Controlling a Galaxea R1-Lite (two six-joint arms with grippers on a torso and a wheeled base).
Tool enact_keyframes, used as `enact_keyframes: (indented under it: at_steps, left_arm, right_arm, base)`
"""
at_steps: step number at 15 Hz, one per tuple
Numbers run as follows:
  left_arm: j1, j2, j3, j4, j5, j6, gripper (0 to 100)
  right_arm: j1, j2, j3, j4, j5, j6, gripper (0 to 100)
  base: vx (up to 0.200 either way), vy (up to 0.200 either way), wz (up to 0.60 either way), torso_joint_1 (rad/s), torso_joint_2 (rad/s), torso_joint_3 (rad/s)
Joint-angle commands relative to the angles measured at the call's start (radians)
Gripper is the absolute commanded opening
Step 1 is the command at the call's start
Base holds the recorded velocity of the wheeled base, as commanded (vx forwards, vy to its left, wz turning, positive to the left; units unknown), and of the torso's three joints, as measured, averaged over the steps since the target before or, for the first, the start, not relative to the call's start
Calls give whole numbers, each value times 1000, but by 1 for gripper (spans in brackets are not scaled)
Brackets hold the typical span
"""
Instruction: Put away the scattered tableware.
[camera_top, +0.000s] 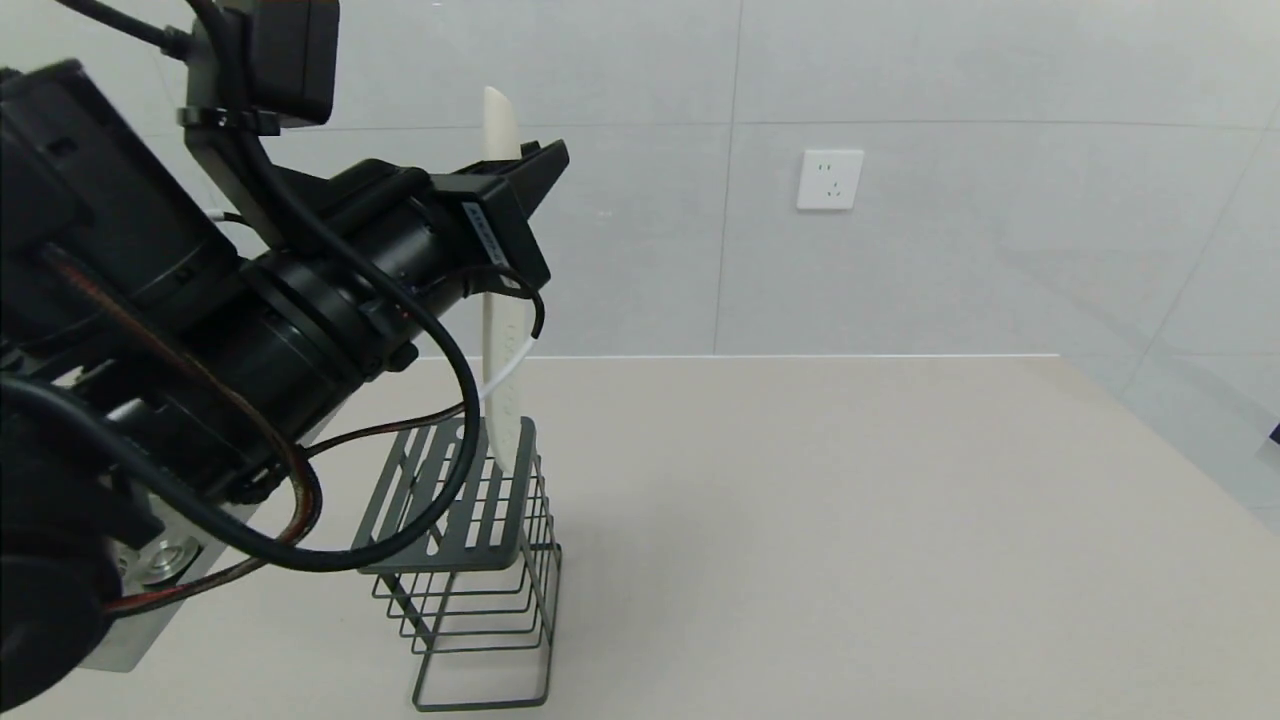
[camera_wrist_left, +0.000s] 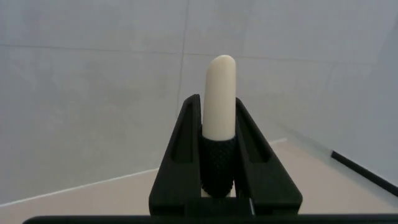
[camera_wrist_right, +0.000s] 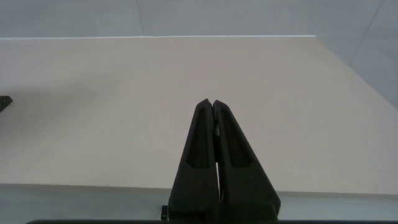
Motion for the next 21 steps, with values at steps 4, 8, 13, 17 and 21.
enact_keyframes:
  at_steps: [4, 8, 13, 17, 21]
  left_arm:
    - [-4, 111, 47, -178, 154, 8, 0]
    - [20, 187, 122, -355, 227, 71, 0]
    - [83, 264, 88, -517, 223, 106, 0]
    - [72, 244, 89, -545, 223, 131, 0]
    - [72, 258, 189, -597, 227, 146, 0]
  right_arm:
    - [5, -26, -2, -2, 2, -6, 0]
    - [5, -26, -2, -4, 2, -6, 0]
    - [5, -26, -2, -4, 2, -2, 0]
    - [5, -26, -2, -4, 2, 0, 0]
    - [5, -26, 0, -9, 3, -65, 0]
  base:
    - [0, 0, 0, 0, 0, 0]
    - [0, 0, 0, 0, 0, 0]
    - [0, 0, 0, 0, 0, 0]
    - [0, 0, 0, 0, 0, 0]
    - [0, 0, 0, 0, 0, 0]
